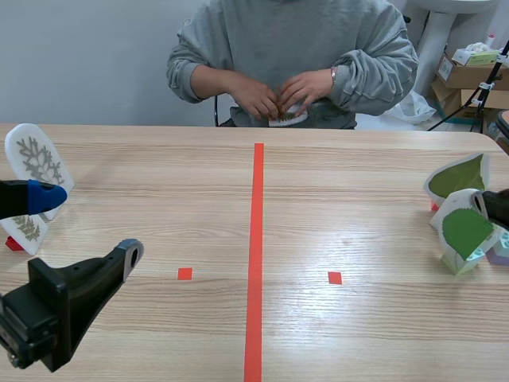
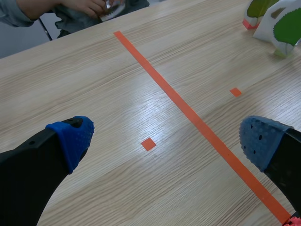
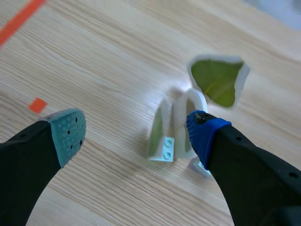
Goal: Do the leaf sorting experiment
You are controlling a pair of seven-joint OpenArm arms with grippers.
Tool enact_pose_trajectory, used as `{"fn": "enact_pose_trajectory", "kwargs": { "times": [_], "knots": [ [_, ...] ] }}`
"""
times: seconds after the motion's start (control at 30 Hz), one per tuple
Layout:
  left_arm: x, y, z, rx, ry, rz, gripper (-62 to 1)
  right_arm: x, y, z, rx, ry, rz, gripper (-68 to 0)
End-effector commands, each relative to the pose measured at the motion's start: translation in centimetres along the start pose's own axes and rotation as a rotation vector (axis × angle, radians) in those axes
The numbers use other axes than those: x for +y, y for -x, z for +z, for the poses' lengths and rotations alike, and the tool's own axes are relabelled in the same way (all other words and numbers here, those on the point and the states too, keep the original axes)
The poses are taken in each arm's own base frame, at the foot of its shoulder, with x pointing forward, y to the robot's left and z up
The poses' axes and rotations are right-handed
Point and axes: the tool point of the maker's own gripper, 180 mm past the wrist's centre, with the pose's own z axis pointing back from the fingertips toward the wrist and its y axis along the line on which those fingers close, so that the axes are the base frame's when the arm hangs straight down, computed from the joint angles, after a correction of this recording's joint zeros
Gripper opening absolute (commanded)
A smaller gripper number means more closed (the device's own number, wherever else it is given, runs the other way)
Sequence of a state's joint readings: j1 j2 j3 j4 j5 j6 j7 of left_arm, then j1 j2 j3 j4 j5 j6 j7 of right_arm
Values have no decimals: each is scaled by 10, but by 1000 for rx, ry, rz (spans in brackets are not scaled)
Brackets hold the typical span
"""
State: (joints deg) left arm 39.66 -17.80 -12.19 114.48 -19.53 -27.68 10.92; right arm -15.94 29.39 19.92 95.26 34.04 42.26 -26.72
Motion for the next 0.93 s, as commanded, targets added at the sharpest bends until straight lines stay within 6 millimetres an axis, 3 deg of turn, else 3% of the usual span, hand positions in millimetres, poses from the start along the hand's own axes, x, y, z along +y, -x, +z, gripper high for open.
{"fn": "enact_pose_trajectory", "kwargs": {
  "times": [0.0, 0.2, 0.47, 0.6, 0.9],
  "knots": [
    [-1, -5, 1, -19, 3, -1, 14, 15, -16, 4, -52, -42, 20, -231],
    [-1, -7, 1, -26, 3, 0, 14, 75, -63, 10, -183, -160, 88, -231],
    [-2, -12, 1, -53, 9, 42, 14, 129, -65, -2, -197, -312, 49, -231],
    [-2, -12, 1, -53, 9, 42, 14, 141, -63, -3, -191, -356, 32, -231],
    [-2, -11, 1, -51, 9, 42, 14, 142, -61, -4, -175, -360, 33, -232]
  ]
}}
